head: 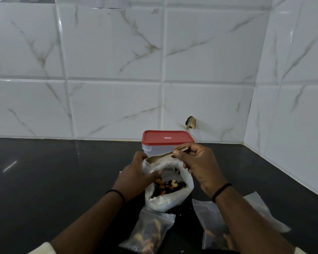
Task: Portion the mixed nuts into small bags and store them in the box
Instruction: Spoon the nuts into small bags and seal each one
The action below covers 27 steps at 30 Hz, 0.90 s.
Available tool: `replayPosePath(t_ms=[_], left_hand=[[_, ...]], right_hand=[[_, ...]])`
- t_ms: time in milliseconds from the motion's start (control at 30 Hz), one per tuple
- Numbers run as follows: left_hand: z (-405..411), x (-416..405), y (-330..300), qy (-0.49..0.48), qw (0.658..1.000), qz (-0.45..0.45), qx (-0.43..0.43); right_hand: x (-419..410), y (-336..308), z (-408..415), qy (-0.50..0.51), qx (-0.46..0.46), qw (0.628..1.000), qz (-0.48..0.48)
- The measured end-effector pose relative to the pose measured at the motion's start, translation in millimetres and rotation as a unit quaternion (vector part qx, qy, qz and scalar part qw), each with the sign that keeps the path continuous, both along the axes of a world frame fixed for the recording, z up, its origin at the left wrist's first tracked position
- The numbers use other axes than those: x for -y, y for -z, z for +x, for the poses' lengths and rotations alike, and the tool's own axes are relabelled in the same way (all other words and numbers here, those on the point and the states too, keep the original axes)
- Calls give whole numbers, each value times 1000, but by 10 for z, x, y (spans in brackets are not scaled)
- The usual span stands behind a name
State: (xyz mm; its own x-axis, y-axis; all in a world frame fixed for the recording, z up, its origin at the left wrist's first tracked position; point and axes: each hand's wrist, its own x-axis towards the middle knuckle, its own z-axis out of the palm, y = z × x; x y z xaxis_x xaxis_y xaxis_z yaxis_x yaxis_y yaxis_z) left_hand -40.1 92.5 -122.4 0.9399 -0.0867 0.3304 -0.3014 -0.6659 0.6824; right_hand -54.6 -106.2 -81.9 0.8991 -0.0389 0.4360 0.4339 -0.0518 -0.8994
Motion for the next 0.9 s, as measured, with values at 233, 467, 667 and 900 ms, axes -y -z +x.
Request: replayPosePath(t_ms=[233,467,667,900], left_hand=[[1,-1,9,-6,1000,-2,-3],[0,-4,9,-5,1000,6,-3],[12,-10,16,2,1000,6,-2],[1,0,13,-5,1000,16,6]], right_hand=[[169,115,188,248,-5,957,-153],[246,138,246,218,-36,940,-260],[218,151,241,150,-136,958,-205],[208,198,206,128,-200,959,-153]])
